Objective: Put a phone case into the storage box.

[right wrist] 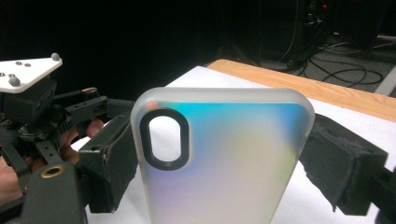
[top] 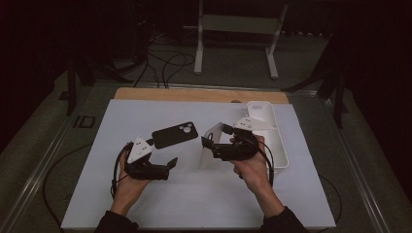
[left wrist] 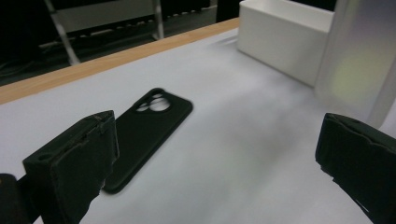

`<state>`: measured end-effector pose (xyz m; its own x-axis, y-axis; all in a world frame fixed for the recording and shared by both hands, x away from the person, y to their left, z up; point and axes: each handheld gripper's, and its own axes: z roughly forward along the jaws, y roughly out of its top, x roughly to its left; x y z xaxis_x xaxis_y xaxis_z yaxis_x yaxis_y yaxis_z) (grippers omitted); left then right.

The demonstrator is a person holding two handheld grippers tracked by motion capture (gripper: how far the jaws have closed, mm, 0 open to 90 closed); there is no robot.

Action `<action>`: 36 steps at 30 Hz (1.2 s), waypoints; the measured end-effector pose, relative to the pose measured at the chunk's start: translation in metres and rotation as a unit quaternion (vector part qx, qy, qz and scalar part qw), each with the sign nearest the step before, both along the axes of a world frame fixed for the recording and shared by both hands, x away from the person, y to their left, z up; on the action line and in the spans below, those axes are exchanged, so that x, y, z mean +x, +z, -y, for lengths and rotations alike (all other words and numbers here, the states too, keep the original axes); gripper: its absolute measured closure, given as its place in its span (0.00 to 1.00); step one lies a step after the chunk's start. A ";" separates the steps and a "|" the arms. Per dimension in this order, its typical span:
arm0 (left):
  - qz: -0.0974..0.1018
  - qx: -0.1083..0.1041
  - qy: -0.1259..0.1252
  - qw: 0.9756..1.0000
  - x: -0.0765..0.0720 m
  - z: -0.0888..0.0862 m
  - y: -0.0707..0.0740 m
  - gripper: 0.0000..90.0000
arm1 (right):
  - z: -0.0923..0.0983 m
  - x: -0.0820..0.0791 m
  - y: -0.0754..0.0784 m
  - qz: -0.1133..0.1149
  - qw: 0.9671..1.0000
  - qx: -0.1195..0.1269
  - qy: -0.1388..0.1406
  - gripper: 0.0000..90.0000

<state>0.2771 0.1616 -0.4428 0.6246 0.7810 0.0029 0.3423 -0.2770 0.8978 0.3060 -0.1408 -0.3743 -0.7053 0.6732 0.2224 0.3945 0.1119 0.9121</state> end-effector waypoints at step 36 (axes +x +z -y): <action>0.004 -0.002 0.079 0.997 -0.040 -0.071 -0.046 0.00 | 0.028 0.018 0.010 0.022 0.999 -0.003 -0.037 0.19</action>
